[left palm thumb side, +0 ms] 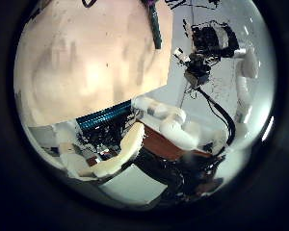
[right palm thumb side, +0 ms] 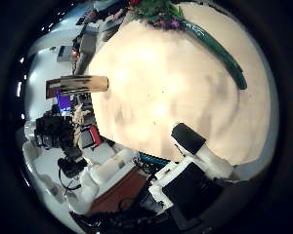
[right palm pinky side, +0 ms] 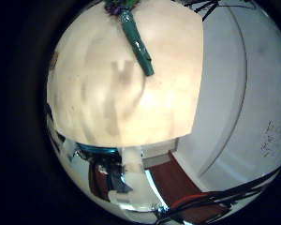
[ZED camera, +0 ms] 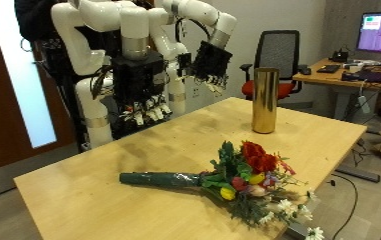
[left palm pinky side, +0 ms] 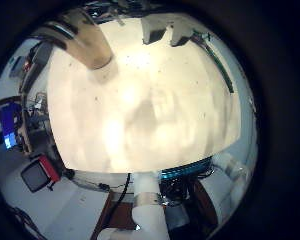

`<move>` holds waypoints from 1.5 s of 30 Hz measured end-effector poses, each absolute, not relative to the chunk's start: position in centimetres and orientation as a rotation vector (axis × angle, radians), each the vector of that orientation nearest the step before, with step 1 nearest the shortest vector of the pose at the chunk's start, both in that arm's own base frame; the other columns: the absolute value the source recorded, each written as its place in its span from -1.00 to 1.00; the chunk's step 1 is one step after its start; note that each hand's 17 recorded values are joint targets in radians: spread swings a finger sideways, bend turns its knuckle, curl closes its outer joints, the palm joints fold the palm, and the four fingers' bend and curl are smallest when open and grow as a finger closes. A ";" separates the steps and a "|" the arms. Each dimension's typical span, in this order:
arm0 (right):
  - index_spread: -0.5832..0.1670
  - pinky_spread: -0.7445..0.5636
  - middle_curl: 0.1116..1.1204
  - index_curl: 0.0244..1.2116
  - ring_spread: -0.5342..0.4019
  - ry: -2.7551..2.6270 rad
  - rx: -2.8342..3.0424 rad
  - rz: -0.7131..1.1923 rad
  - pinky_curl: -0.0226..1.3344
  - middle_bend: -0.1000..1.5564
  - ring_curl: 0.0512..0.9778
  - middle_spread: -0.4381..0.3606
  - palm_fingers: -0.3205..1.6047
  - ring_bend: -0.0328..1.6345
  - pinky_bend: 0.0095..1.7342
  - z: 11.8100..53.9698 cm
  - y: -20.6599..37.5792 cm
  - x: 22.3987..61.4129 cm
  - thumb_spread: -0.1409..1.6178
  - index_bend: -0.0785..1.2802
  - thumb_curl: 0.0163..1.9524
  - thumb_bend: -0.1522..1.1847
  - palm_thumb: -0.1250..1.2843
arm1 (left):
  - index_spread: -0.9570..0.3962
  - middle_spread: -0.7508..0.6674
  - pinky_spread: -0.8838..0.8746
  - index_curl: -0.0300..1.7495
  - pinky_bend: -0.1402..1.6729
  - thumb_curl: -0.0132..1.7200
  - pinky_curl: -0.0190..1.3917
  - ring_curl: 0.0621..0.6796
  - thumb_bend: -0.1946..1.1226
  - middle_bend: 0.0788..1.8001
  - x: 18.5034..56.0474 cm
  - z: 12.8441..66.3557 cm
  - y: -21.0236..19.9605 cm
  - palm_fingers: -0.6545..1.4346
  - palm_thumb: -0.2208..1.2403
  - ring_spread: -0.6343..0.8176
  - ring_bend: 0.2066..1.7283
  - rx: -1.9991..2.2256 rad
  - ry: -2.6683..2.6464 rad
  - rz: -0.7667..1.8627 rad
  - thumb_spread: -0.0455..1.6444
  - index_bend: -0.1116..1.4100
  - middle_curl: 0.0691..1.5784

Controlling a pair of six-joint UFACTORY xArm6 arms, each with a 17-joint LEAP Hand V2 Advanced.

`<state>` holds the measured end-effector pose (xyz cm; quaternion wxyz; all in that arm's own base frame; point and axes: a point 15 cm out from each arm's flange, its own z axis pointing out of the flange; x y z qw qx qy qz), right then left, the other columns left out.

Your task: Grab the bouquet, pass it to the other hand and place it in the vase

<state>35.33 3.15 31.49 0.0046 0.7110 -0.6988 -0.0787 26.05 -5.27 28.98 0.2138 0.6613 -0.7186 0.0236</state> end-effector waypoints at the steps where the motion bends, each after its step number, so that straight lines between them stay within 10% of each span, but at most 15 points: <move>1: 0.08 0.64 -0.54 -0.61 0.40 -2.190 2.230 -0.244 -0.50 -0.55 -0.60 0.49 -0.50 -0.47 -0.68 31.6 3.1 35.3 0.32 -0.66 -0.64 -0.81 0.14 | 0.96 0.91 0.68 -0.68 -0.58 -0.62 -0.52 -0.47 -0.75 -0.88 26.1 28.9 -5.3 -0.41 -0.10 0.80 -0.68 1.833 -1.995 0.064 0.10 -0.65 -0.79; 19: -0.03 0.62 -0.55 -0.59 0.47 -2.464 2.043 -0.169 -0.50 -0.59 -0.62 0.53 -0.46 -0.48 -0.64 33.9 -3.9 36.9 0.36 -0.63 -0.66 -0.83 0.06 | 0.97 0.92 0.68 -0.67 -0.57 -0.62 -0.52 -0.49 -0.75 -0.89 26.1 29.4 -6.5 -0.42 -0.10 0.81 -0.70 1.729 -2.102 0.039 0.10 -0.64 -0.80; 35: 0.02 0.61 -0.53 -0.65 0.41 -2.565 1.871 -0.289 -0.49 -0.46 -0.60 0.36 -0.47 -0.37 -0.57 27.4 -7.7 41.9 0.42 -0.68 -0.69 -0.81 -0.13 | 0.97 0.93 0.68 -0.67 -0.57 -0.63 -0.52 -0.50 -0.75 -0.89 26.0 29.6 -7.6 -0.42 -0.09 0.82 -0.72 1.672 -2.124 0.047 0.13 -0.64 -0.79; 45: 0.24 0.60 -0.53 -0.57 0.46 -2.616 1.806 -0.258 -0.52 -0.43 -0.63 0.60 -0.41 -0.39 -0.62 22.4 -7.9 45.2 0.39 -0.68 -0.69 -0.81 -0.13 | 1.00 0.93 0.68 -0.67 -0.57 -0.62 -0.52 -0.50 -0.74 -0.89 25.9 29.7 -7.4 -0.42 0.02 0.82 -0.71 1.670 -2.121 0.049 0.16 -0.64 -0.79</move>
